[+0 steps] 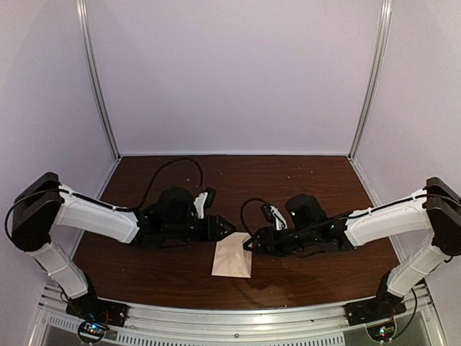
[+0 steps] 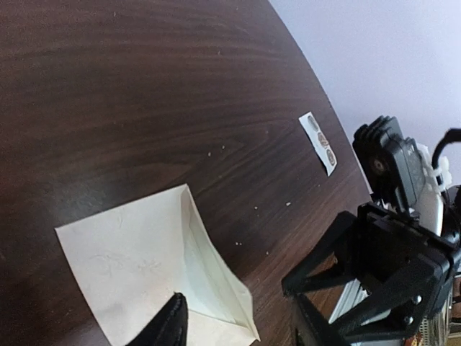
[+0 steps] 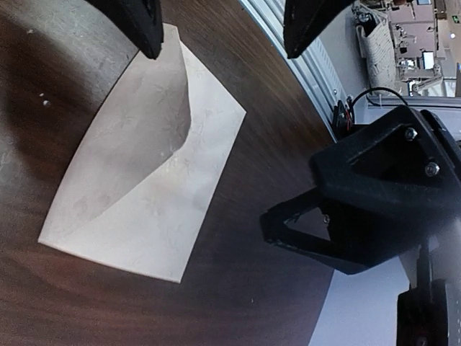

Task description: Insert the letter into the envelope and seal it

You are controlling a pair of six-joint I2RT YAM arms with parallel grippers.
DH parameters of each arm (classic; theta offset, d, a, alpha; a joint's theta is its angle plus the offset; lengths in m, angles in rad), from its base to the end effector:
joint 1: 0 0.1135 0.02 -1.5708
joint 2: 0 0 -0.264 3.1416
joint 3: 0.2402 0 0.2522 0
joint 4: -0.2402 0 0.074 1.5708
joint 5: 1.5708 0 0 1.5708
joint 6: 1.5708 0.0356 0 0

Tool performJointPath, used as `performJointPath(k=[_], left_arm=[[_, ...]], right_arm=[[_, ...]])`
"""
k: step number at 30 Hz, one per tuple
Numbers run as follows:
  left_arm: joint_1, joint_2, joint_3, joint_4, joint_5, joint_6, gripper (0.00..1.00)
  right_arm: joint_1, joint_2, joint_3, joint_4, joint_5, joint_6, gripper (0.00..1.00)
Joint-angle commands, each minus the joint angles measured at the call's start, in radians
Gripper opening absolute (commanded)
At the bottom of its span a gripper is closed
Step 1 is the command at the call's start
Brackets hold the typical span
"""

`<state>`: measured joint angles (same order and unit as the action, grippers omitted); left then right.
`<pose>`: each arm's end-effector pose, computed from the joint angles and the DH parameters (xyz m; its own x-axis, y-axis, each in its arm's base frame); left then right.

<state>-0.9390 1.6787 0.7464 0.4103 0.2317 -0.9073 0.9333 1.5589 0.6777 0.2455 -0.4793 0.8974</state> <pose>0.1923 -0.2766 0.1608 -0.8928 -0.0785 -0.4437 0.3241 0.5721 -0.7534 0.1677 0.2540 0.1640 -0.9504 -0.1178 -0.2878 -0.3062 0.5164 0.7998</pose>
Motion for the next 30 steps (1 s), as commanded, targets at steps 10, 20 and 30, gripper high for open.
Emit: performJointPath(k=[10,20,30], left_arm=[[0.275,-0.406,0.219,-0.654,-0.140,0.418,0.78],[0.568,-0.420,0.448,-0.776,-0.125,0.657,0.87],[0.640,-0.435,0.326,-0.670,-0.188,0.678,0.87]], right_arm=[[-0.281,-0.339,-0.021,-0.438,0.305,-0.184,0.84],[-0.542,-0.326,-0.069,-0.487,0.314,-0.265,0.86],[-0.585,-0.253,0.099,-0.717,0.589,-0.412,0.77]])
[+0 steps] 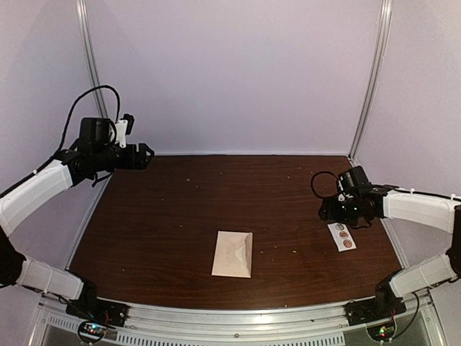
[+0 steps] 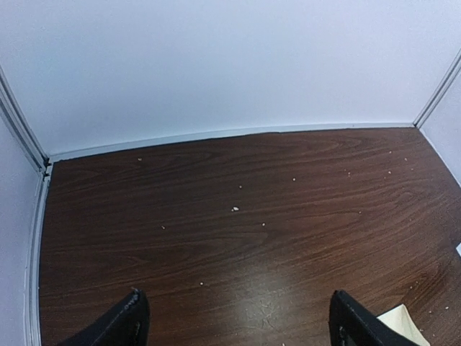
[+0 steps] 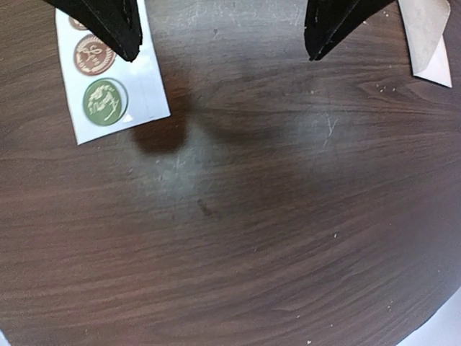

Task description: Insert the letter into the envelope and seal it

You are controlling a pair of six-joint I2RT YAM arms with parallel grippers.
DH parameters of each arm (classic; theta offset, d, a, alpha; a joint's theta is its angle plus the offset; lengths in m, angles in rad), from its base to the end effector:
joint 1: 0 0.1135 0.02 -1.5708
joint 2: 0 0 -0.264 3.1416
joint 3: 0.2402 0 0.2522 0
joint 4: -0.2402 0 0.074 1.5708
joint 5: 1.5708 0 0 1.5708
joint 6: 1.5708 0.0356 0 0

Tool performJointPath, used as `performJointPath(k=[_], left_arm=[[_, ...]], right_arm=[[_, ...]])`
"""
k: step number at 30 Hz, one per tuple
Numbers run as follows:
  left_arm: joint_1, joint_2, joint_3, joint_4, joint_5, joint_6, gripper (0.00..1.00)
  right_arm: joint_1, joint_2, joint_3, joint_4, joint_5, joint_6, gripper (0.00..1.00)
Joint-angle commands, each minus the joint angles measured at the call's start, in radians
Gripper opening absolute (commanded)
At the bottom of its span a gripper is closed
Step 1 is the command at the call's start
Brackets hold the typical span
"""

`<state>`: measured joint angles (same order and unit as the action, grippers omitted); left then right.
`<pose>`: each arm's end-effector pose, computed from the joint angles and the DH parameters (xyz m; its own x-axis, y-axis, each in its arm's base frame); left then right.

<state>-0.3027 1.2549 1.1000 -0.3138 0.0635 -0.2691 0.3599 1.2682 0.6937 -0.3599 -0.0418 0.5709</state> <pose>0.2733 -0.0877 0.3364 -0.5091 -0.1190 -0.8524 0.2243 0.9379 -0.2648 0.2285 0.0876 0.1946 -0.8361 0.2623 -0.4819 0.0911 0.9325 0.3494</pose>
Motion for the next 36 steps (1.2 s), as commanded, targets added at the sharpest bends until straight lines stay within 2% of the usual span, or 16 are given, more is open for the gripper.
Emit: performJointPath(k=[1,7,14,20,36], left_arm=[[0.004,-0.009,-0.033,0.050,-0.023,0.042,0.87],[0.004,-0.023,-0.043,0.046,-0.034,0.050,0.88],[0.004,-0.029,-0.051,0.046,-0.036,0.056,0.88],[0.004,-0.027,-0.054,0.046,-0.038,0.056,0.88],[0.004,-0.012,-0.051,0.046,-0.031,0.053,0.88]], right_arm=[[-0.013,0.054,0.104,-0.141,0.175,-0.102,0.77],[-0.026,0.180,0.199,-0.234,0.301,-0.191,0.66],[-0.030,0.326,0.274,-0.256,0.338,-0.254,0.49],[-0.030,0.373,0.289,-0.267,0.360,-0.271,0.38],[-0.028,0.444,0.272,-0.257,0.356,-0.287,0.24]])
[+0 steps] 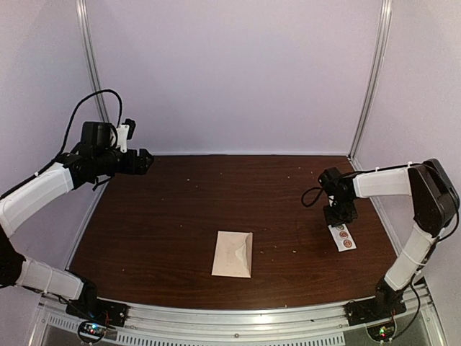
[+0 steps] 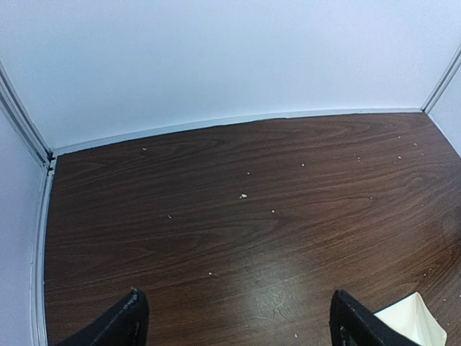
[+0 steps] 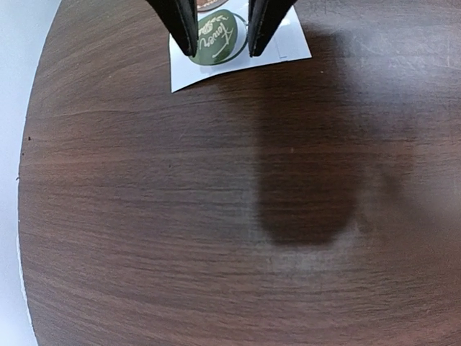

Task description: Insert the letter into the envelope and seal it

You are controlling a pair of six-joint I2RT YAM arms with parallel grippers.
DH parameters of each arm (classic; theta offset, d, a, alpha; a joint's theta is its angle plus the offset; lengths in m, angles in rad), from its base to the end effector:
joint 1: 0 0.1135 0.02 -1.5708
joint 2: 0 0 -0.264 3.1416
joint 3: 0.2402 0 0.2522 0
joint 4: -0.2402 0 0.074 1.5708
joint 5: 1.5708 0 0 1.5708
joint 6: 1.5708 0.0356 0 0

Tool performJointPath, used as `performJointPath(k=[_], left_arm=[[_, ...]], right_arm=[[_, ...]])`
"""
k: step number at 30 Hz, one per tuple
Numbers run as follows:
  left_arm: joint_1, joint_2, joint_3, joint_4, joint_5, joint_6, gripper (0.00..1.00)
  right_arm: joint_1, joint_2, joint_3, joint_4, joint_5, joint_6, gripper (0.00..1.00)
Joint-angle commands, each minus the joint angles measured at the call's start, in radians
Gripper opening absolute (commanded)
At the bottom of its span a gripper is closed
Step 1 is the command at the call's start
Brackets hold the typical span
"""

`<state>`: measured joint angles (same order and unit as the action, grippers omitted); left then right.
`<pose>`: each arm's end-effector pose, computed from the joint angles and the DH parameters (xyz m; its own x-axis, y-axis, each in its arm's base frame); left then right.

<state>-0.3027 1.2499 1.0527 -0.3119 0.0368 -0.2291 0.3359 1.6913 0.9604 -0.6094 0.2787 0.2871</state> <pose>0.2711 -0.0860 0.3215 -0.5277 -0.0730 -0.8463 0.2143 0.9526 -0.2158 0.2854 0.0893 0.1514 -0.9545 -0.0449 -0.2950 0.0133 0.9813 -0.1922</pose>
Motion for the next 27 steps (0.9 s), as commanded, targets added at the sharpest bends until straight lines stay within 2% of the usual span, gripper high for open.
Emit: performJointPath(k=[1,27], left_arm=[[0.004,-0.006,-0.004,0.044,-0.005,0.015,0.88],[0.004,-0.001,-0.002,0.044,-0.001,0.010,0.88]], right_arm=[[-0.005,0.023,0.005,-0.007,0.036,-0.003,0.24],[-0.004,0.021,0.006,-0.013,0.070,0.015,0.09]])
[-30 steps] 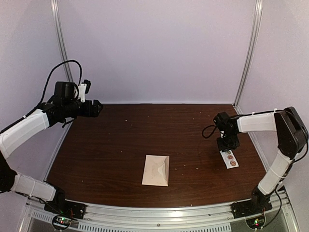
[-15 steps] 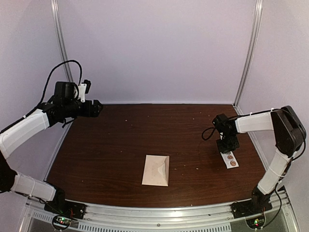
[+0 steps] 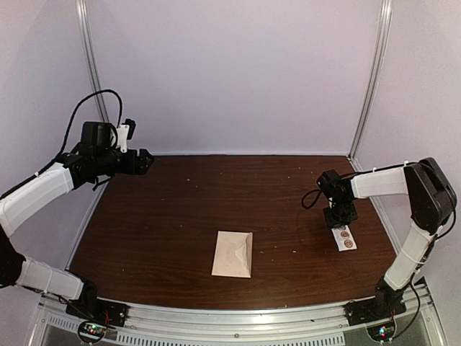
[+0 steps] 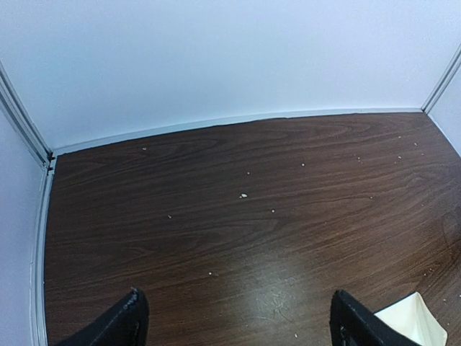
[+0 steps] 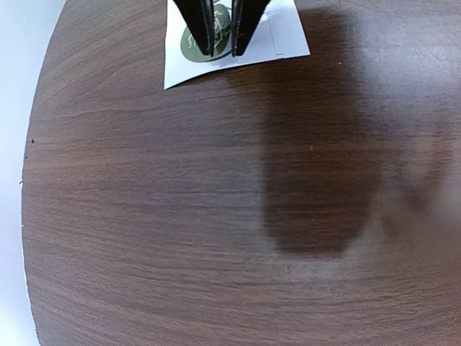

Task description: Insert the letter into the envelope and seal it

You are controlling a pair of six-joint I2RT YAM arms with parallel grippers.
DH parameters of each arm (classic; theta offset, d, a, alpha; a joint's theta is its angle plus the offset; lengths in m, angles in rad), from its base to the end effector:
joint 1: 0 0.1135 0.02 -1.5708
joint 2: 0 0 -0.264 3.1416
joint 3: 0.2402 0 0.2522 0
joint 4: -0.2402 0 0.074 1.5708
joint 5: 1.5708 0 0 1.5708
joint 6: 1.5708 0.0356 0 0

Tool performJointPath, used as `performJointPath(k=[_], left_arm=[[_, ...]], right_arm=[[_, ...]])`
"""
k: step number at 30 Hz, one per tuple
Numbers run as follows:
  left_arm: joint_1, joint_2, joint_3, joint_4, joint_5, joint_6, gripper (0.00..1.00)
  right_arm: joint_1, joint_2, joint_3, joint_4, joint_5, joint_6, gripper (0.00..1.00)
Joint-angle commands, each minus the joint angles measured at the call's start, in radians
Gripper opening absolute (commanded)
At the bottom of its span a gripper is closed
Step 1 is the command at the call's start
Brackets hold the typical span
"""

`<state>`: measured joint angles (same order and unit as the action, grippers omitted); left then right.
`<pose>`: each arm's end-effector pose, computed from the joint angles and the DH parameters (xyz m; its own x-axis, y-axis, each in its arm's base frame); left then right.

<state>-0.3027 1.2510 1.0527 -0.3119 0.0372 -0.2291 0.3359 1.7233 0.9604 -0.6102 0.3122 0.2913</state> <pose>0.2713 -0.0861 0.3212 -0.5287 -0.0726 -0.8457 0.2144 0.9526 -0.2159 0.2867 0.0885 0.1428 -0.9605 -0.0458 -0.2746 0.0200 0.9725 -0.2321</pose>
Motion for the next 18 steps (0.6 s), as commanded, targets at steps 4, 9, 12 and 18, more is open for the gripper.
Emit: performJointPath(k=[4,9,12,18], left_arm=[[0.004,-0.004,-0.003,0.044,-0.004,0.010,0.88],[0.004,-0.004,-0.003,0.044,-0.003,0.010,0.88],[0.004,-0.005,-0.003,0.044,-0.003,0.011,0.88],[0.004,-0.009,-0.003,0.044,-0.007,0.011,0.88]], right_arm=[[-0.004,-0.021,0.005,-0.016,0.049,0.015,0.06],[-0.004,-0.024,0.007,-0.020,0.066,0.021,0.03],[-0.004,-0.019,0.008,-0.020,0.071,0.023,0.02],[-0.004,-0.027,0.013,-0.026,0.065,0.026,0.00]])
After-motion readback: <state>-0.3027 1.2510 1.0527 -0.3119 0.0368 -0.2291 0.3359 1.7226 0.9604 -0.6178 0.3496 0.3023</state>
